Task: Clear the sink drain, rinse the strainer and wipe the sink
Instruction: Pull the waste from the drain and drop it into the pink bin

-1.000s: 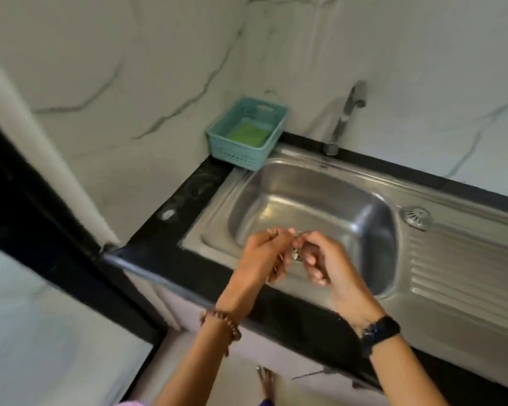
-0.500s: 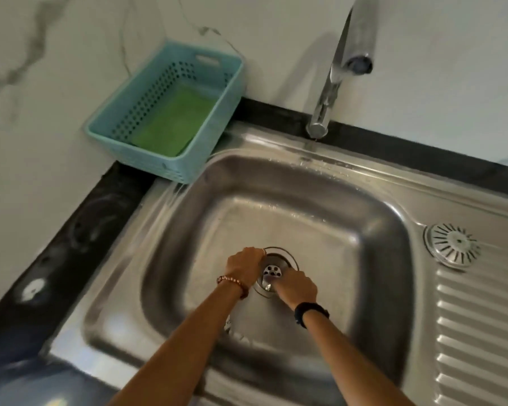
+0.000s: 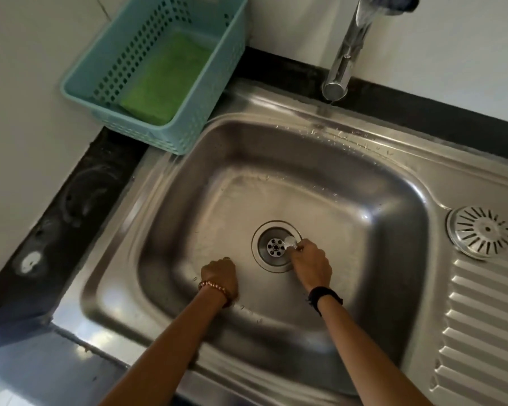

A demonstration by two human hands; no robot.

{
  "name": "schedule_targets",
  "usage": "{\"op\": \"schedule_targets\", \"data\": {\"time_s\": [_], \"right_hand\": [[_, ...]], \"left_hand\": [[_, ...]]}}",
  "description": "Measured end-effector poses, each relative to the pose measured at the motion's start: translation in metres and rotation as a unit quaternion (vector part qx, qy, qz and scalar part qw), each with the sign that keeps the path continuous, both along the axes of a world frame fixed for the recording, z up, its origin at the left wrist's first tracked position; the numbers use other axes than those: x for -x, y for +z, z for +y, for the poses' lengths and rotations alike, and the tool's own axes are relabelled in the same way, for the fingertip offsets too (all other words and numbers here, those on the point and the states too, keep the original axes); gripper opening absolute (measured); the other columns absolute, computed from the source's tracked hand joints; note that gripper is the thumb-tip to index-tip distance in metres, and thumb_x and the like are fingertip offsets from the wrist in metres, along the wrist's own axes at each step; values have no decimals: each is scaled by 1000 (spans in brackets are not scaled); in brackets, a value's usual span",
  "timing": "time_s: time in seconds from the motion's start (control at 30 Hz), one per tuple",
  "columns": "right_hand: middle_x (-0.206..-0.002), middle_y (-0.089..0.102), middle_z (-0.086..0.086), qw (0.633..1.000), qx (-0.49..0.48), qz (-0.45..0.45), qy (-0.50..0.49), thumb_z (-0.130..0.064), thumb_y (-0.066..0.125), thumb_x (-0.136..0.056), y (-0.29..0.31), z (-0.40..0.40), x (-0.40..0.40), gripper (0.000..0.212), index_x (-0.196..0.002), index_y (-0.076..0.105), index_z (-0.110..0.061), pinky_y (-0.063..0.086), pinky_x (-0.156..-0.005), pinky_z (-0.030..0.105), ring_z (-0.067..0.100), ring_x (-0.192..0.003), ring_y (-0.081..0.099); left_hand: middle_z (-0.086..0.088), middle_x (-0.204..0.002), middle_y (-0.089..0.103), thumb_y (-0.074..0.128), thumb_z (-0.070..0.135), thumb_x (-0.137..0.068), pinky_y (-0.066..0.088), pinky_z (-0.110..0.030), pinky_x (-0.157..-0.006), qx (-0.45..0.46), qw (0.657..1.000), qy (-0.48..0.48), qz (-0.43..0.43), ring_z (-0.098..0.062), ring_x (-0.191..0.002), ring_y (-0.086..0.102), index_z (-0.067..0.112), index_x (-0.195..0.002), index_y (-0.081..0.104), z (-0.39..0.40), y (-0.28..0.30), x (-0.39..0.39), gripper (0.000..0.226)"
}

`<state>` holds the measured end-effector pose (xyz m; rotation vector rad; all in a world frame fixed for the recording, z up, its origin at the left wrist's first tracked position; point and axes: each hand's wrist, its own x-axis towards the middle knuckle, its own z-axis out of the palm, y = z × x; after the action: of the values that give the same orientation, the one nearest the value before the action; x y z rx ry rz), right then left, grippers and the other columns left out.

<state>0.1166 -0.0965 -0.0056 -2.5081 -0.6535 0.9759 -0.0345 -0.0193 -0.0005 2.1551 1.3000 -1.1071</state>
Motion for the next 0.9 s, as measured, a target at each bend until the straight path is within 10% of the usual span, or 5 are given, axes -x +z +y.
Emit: {"op": "schedule_targets", "data": {"time_s": [0.33, 0.53, 0.9], "right_hand": [[-78, 62, 6, 996, -43, 25, -75, -30, 53, -89, 21, 3, -22, 26, -87, 63, -7, 36, -61, 28, 28, -76, 57], [-90, 58, 8, 989, -140, 54, -16, -27, 53, -90, 70, 4, 17, 18, -75, 54, -17, 35, -51, 16, 14, -70, 50], [-60, 62, -14, 905, -340, 232, 105, -15, 59, -87, 172, -66, 220, 14, -75, 62, -22, 44, -45, 17, 2, -49, 51]], "left_hand": [[-15, -111, 63, 52, 7, -85, 48, -31, -82, 20, 967, 174, -183, -29, -99, 60, 5, -105, 58, 18, 14, -14, 21], [-10, -75, 65, 60, 6, -83, 54, -33, -70, 46, 853, 371, -364, -20, -61, 61, 6, -100, 61, 18, 76, -11, 17], [3, -77, 66, 63, 9, -83, 55, -20, -53, -152, 576, 540, -594, -13, -65, 64, 26, -82, 55, -113, 176, 182, 18]]}}
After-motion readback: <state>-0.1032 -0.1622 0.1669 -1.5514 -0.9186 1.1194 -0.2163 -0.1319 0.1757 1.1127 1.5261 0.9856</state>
